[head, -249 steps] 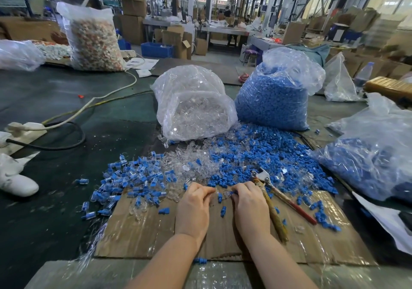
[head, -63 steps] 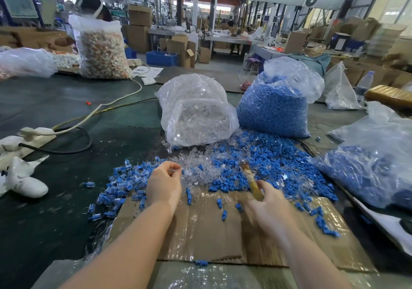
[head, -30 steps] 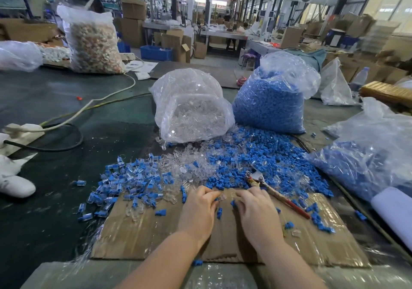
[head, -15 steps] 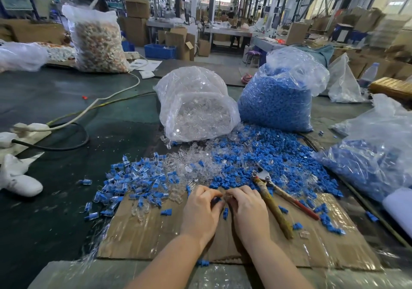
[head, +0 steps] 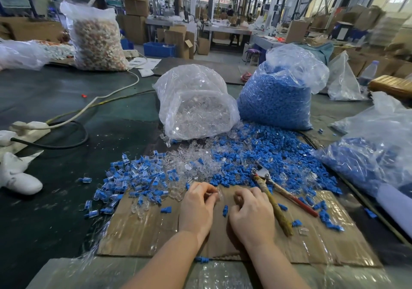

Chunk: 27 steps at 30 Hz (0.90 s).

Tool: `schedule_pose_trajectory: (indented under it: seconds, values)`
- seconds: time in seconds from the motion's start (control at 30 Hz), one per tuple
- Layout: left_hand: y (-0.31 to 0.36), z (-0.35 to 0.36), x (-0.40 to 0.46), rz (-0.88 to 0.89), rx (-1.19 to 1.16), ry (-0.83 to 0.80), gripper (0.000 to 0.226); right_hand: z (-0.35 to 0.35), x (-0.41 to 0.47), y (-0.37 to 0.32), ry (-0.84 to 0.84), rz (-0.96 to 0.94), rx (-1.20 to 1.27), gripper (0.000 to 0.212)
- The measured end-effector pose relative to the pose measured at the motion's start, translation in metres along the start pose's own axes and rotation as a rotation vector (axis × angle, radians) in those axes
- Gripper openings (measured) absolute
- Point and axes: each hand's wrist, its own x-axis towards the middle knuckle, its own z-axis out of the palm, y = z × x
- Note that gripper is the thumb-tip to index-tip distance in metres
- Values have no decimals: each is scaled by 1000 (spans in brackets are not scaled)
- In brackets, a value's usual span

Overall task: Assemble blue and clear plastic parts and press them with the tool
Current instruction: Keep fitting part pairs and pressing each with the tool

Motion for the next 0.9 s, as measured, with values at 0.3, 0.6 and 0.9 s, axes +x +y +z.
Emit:
schedule_pose_trajectory:
  seconds: [0.3,0.6,0.9]
  values:
    - [-1,0,-2,43,49,-10,10,6,0,4,6,-63,146,23]
    - [-2,-3,-4,41,-14,-22,22,-6,-2,0,72,-157,308,14]
    - [-2,-3,-3,-11,-103,-32,19,-10,-5,0,84,-165,535,21]
